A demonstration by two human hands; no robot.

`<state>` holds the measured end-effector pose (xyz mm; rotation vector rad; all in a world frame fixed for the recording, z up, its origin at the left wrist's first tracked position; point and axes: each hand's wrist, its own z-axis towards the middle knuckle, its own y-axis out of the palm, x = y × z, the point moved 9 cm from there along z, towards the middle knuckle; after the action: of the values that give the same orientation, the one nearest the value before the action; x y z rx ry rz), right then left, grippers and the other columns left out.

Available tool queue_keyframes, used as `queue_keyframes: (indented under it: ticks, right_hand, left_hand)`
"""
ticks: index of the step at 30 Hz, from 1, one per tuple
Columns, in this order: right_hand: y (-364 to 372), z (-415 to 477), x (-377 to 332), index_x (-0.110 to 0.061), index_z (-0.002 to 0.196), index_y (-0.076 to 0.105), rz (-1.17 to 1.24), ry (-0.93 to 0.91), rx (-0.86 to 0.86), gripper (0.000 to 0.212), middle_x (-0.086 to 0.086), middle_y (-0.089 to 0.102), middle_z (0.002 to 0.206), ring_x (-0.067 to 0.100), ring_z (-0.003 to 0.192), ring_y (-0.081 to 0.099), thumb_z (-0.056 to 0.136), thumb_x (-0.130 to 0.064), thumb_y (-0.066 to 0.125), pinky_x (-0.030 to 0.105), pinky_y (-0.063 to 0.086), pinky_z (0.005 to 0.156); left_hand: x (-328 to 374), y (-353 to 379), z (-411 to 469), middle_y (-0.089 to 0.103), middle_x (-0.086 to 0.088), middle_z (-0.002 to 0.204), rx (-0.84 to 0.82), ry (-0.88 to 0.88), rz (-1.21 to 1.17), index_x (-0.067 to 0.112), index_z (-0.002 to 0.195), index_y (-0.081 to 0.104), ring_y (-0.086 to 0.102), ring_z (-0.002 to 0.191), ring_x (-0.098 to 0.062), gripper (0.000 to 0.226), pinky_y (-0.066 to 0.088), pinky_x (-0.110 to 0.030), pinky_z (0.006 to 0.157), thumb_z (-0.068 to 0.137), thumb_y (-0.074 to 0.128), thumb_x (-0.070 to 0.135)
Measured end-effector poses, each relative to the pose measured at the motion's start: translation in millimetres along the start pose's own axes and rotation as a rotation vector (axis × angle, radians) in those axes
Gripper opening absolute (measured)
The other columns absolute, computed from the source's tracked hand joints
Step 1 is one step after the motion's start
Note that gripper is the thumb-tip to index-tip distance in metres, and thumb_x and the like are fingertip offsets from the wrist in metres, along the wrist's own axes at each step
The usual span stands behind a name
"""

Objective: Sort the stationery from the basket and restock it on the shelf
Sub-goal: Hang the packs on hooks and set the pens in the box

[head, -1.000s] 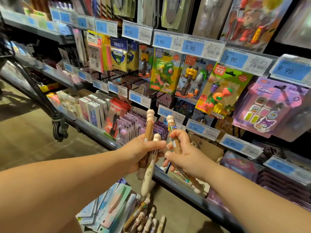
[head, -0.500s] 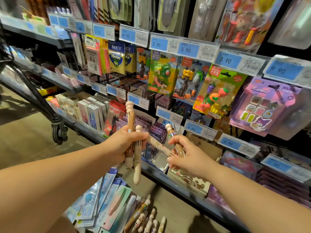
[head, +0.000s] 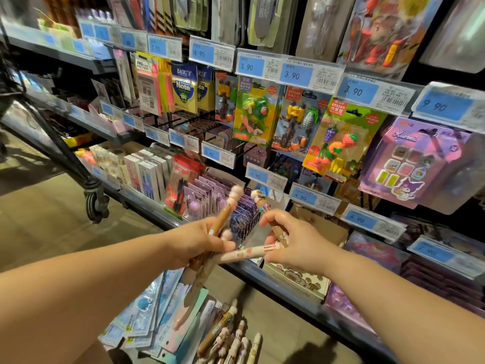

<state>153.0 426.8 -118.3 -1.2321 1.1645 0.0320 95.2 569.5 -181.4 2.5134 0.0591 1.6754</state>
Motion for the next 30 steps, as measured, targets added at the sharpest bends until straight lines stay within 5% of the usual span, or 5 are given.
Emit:
queue_keyframes:
  ticks: [9,16,22,26,30]
  right_hand:
    - [-4.8,-2.4,10.3,-0.049,0.102,0.04,-0.004,-0.027,0.02,0.062,-0.007,0.059,0.101,0.008,0.08,0.059,0.069,-0.019,0.084,0.023,0.049,0.072]
    - [0.8,-7.1,34.2,-0.042,0.11,0.039,-0.129,0.051,-0.033,0.073,-0.019,0.049,0.1,-0.011,0.079,0.05,0.06,-0.026,0.09,0.011,0.038,0.065]
    - [12.3,-16.6,53.9,-0.034,0.117,0.048,-0.284,0.115,-0.112,0.056,-0.012,0.056,0.119,0.012,0.106,0.054,0.072,-0.046,0.08,0.031,0.045,0.094]
    - [-2.1,-15.8,70.6,-0.035,0.112,0.056,-0.289,0.179,-0.055,0.015,-0.001,0.066,0.108,0.016,0.089,0.062,0.097,-0.034,0.052,0.029,0.047,0.085]
    - [-2.4,-18.2,84.0,-0.034,0.107,0.049,-0.212,0.209,-0.047,0.016,0.004,0.066,0.101,0.007,0.065,0.062,0.102,-0.019,0.043,0.016,0.05,0.065]
  left_hand:
    - [-6.5,44.3,11.3,0.061,-0.005,0.065,-0.154,-0.09,-0.184,0.013,0.081,0.045,0.065,0.053,-0.014,0.028,0.051,-0.02,0.047,0.084,0.066,-0.005]
    - [-50.3,87.3,20.0,0.057,-0.003,0.063,-0.309,-0.052,-0.331,0.022,0.065,0.069,0.055,0.053,-0.012,0.029,0.047,-0.022,0.05,0.048,0.093,0.024]
    - [-73.0,105.9,22.9,0.06,-0.001,0.064,-0.354,-0.065,-0.353,0.023,0.065,0.072,0.059,0.056,-0.011,0.023,0.05,-0.021,0.055,0.07,0.065,0.002]
    - [-92.2,99.8,32.9,0.061,-0.006,0.064,-0.25,-0.081,-0.376,0.019,0.065,0.07,0.063,0.058,-0.017,0.019,0.052,-0.024,0.056,0.067,0.067,0.001]
    - [-107.7,85.9,44.0,0.062,-0.007,0.063,-0.108,-0.101,-0.423,0.019,0.063,0.064,0.062,0.056,-0.018,0.018,0.051,-0.024,0.053,0.066,0.072,0.003]
